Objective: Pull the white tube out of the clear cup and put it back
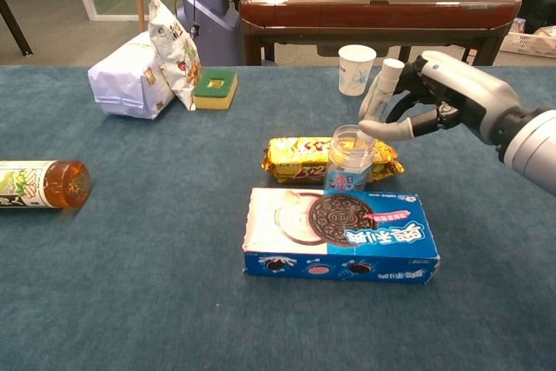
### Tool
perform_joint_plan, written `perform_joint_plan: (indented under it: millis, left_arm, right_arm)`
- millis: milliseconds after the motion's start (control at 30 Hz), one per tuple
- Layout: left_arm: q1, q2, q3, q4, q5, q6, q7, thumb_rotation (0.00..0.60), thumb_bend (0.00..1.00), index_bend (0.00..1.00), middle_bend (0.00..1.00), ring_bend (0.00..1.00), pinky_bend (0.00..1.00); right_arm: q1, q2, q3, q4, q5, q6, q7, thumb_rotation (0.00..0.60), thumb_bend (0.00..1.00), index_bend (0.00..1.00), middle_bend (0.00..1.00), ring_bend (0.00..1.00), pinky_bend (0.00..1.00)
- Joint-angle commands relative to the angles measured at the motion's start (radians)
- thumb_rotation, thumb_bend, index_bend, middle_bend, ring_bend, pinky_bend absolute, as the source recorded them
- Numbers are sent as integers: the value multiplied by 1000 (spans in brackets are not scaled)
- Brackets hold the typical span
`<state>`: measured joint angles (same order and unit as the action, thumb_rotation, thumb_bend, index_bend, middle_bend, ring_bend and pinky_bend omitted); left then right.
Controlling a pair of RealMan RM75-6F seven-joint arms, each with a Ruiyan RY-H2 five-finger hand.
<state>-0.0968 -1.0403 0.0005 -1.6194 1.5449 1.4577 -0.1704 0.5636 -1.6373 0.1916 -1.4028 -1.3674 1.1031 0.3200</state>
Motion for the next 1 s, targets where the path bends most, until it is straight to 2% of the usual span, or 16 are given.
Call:
perform_joint_plan:
  millis: [33, 500, 1000]
  left_arm:
    - [1, 0, 0, 1, 1, 1, -1, 600, 206, 282, 155, 206, 398]
    - [0, -1, 0, 2, 2, 1, 3, 600, 206, 282, 155, 206, 398]
    - [0, -2, 0, -2, -1, -3, 12, 600, 206, 282, 156, 206, 398]
  right_arm:
    - [1, 0, 0, 0, 4, -4, -4, 600, 421, 749, 426, 272, 347]
    - [6, 10, 6, -12, 16, -22, -14, 600, 294, 638, 413, 254, 333]
    - [-5, 49, 9, -71, -3, 7, -22, 600, 251, 546, 411, 252, 332]
